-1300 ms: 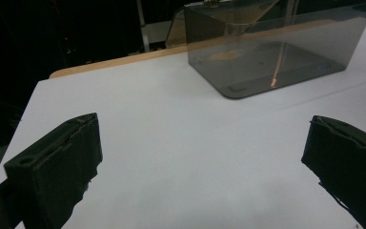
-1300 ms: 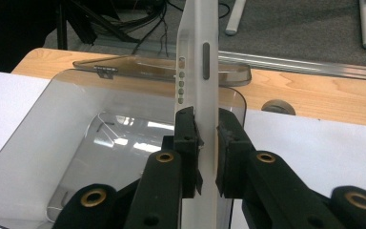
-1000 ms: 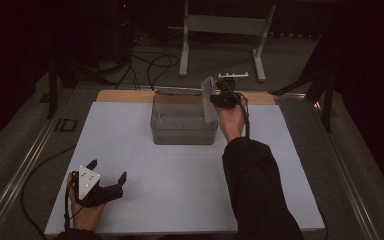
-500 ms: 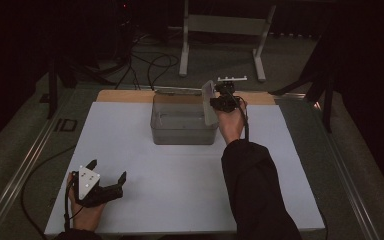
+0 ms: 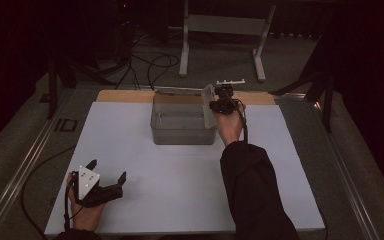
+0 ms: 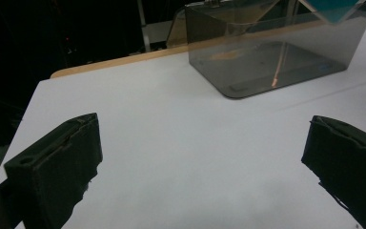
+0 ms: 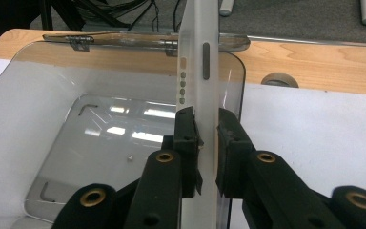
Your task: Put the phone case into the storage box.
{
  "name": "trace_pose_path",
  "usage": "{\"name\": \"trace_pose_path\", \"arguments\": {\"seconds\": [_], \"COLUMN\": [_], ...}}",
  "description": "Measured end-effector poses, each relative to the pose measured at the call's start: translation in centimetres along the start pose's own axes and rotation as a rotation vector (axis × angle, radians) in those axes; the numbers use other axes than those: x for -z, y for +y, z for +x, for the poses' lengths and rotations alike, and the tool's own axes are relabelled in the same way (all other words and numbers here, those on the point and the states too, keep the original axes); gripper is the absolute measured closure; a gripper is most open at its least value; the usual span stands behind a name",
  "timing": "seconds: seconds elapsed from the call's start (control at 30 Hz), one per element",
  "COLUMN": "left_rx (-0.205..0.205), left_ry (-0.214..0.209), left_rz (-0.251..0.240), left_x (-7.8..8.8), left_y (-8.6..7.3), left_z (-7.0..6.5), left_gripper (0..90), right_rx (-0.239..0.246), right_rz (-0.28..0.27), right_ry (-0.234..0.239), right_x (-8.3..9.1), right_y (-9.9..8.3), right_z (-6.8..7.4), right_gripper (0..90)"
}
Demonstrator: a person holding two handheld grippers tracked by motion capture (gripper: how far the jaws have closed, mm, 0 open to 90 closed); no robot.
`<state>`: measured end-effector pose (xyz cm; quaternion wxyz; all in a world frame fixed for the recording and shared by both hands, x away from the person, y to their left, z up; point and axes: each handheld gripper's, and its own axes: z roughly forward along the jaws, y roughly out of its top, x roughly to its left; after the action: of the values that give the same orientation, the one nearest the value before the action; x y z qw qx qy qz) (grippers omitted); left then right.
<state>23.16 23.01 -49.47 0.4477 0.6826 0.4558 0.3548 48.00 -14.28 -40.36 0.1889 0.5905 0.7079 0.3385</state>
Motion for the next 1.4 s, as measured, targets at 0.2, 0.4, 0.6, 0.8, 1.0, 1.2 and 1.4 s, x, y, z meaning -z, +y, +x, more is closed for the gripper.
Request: {"name": "trace_pose_path", "arguments": {"seconds": [0.2,0.4,0.6,0.8,1.0,1.2,1.4], "left_rx": [-0.001,0.001,0.001,0.0,0.0,0.001,-0.002], "left_ry": [0.001,0.001,0.001,0.001,0.0,0.0,-0.001], "left_rz": [0.0,-0.002,-0.001,0.001,0.001,-0.001,0.001], "left_x": [0.0,0.0,0.0,0.0,0.0,0.0,0.0], "left_y": [0.0,0.0,0.0,0.0,0.0,0.0,0.0], "left_z": [0.0,0.0,0.0,0.0,0.0,0.0,0.0], "left_gripper": [0.3,0.3,0.4,0.4,0.3,0.4,0.4], "right_rx": [0.005,0.004,0.001,-0.008,-0.01,-0.014,-0.013], "right_rz": [0.007,0.016,0.023,0.03,0.034,0.043,0.054], "right_ry": [-0.004,-0.006,-0.01,-0.011,-0.012,-0.012,-0.023], "right_x": [-0.3,-0.7,-1.0,-1.3,-1.5,-1.8,-2.1], "right_y": [-0.2,-0.5,-0.7,-0.9,-1.1,-1.2,-1.4], "right_z": [0.1,0.1,0.1,-0.1,-0.1,-0.1,-0.1], "right_gripper": [80.8,80.8,80.7,80.7,80.6,80.5,80.5]}}
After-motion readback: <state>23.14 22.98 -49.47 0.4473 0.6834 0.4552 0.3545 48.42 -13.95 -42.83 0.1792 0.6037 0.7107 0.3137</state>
